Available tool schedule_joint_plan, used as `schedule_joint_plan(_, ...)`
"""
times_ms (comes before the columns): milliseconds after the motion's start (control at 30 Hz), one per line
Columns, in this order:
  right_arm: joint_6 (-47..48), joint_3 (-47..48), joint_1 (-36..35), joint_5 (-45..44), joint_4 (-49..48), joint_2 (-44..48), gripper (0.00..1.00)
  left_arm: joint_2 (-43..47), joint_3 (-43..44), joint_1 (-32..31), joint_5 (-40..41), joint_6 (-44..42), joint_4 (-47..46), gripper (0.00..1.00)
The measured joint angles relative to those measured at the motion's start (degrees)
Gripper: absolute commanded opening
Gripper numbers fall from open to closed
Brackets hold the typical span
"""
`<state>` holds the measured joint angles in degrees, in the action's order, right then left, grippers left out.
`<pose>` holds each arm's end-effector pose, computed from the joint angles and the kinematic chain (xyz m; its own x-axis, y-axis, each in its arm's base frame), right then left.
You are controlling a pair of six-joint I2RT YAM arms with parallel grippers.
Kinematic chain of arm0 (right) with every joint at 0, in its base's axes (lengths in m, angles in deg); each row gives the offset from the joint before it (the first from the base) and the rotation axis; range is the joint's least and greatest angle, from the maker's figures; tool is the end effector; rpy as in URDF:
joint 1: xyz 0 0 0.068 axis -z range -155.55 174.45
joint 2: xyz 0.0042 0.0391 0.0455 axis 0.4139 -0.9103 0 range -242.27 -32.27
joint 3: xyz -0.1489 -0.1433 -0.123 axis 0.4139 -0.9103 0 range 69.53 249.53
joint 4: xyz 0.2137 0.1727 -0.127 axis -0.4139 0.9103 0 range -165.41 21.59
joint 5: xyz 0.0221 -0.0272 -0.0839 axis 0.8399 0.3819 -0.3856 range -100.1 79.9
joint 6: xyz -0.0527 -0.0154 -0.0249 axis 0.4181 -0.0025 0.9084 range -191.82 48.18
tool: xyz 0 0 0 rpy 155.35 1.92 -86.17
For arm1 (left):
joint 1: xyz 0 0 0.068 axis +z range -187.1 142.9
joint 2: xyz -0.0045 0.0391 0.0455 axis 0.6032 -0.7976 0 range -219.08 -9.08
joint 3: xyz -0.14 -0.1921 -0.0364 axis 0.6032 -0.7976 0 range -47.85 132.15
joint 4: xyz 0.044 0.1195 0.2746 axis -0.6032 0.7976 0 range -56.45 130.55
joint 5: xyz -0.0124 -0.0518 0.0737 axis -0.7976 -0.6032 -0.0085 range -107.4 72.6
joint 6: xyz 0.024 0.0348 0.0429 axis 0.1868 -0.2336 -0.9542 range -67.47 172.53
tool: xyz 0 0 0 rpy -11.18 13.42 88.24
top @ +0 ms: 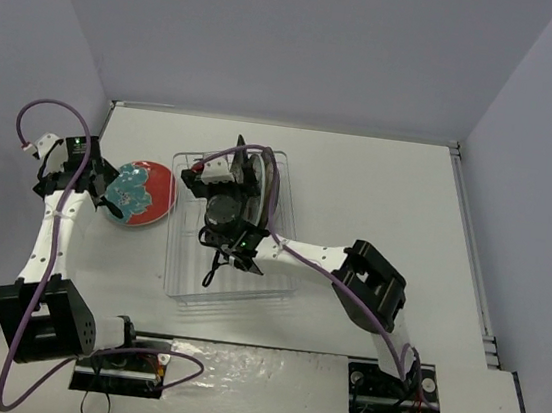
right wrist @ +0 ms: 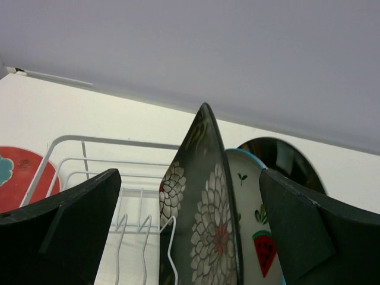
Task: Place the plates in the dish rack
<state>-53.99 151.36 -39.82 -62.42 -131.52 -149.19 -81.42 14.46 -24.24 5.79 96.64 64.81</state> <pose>0.2444 0.4256 0.2384 0.2187 0.0223 -0.9755 -0.1712 0.9851 -0.0159 0.3189 0.0908 0.2660 -0.1187 -0.6833 -0.7204 -0.8017 0.4940 -0.3364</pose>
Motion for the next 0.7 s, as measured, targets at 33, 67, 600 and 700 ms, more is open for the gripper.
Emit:
schedule_joint_plan(33, 0.9, 0.9, 0.0, 0.5, 0.8, 0.7, 1.00, 0.0, -0.3, 0.3, -0.3, 0.1, 0.1, 0.97)
schedule_joint_plan(67, 1.8, 2.0, 0.0, 1.0, 1.7, 1.5, 1.00, 0.0, -0.6, 0.5, -0.7, 0.1, 0.3, 0.97)
schedule_joint_plan(600, -16.2, -10.7, 26.1, 15.8, 18.9, 31.4, 1.00, -7.4, -1.3, 4.9, -10.3, 0.5, 0.6, 0.97)
schedule_joint_plan(700, -20.8, -15.8, 29.3, 19.6, 19.8, 35.8, 1.00, -10.0, -1.4, 5.1, -12.0, 0.7, -0.7, 0.97)
